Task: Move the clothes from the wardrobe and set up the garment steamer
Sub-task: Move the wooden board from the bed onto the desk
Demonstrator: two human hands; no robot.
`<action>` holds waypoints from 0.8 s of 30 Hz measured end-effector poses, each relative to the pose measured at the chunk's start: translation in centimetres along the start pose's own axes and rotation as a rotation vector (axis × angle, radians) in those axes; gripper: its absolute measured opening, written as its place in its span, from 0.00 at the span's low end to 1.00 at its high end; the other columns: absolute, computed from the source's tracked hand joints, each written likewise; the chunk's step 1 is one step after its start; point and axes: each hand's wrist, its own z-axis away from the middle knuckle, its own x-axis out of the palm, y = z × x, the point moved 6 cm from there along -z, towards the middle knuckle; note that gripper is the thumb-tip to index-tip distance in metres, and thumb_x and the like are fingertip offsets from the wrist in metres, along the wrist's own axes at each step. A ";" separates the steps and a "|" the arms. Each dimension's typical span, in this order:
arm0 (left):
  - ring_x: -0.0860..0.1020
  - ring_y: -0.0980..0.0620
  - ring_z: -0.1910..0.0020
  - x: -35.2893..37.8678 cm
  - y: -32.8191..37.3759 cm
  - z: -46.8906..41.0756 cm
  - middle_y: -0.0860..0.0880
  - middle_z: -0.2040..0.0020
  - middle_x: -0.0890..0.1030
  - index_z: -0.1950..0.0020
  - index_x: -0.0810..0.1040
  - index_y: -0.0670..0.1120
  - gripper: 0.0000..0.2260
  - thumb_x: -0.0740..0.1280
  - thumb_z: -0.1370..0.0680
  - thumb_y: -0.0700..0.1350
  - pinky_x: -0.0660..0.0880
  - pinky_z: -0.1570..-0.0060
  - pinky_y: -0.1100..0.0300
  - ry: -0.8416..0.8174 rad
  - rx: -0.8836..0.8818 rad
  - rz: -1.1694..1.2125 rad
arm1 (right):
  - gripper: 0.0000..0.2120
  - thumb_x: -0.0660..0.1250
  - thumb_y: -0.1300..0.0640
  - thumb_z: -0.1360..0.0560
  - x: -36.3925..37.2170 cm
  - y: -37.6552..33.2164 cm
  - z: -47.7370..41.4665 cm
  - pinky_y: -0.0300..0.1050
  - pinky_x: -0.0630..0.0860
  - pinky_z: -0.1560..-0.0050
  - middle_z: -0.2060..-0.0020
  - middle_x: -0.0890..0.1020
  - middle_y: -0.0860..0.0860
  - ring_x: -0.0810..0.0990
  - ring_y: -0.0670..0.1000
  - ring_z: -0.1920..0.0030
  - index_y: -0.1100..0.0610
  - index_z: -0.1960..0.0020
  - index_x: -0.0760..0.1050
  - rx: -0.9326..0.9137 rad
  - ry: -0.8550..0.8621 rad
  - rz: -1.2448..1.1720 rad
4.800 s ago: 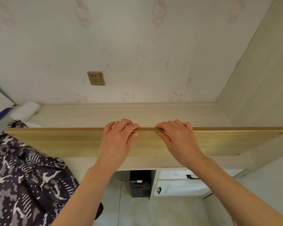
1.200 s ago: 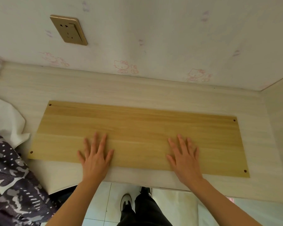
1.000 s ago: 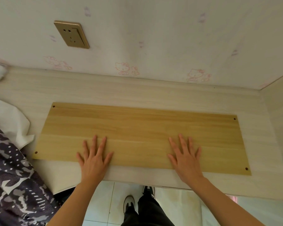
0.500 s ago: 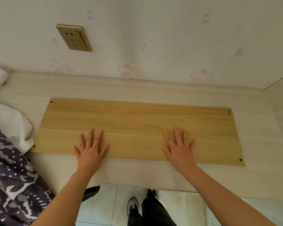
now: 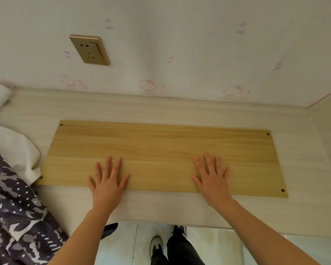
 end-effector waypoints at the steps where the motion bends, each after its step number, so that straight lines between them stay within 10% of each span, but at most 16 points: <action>1: 0.36 0.47 0.24 0.0 0.0 0.0 0.58 0.22 0.40 0.25 0.43 0.66 0.28 0.48 0.23 0.67 0.42 0.28 0.39 0.003 0.000 0.003 | 0.31 0.37 0.34 0.24 0.0 0.0 0.0 0.74 0.52 0.33 0.23 0.49 0.53 0.46 0.64 0.24 0.42 0.24 0.45 -0.002 0.001 -0.003; 12: 0.46 0.43 0.23 -1.4 2.2 0.3 0.51 0.21 0.49 0.23 0.54 0.53 0.27 0.57 0.20 0.56 0.51 0.27 0.43 -0.007 0.023 0.036 | 0.31 0.52 0.44 0.19 -2.3 -1.2 1.4 0.58 0.48 0.25 0.23 0.48 0.55 0.43 0.58 0.23 0.56 0.23 0.45 0.011 0.028 -0.093; 24: 0.65 0.48 0.30 -0.9 7.9 7.3 0.50 0.30 0.70 0.27 0.65 0.47 0.21 0.57 0.20 0.44 0.65 0.33 0.54 -0.048 0.557 -0.057 | 0.26 0.49 0.48 0.18 -1.7 -4.1 11.5 0.52 0.51 0.25 0.25 0.59 0.54 0.51 0.53 0.24 0.58 0.24 0.52 0.116 0.104 -0.194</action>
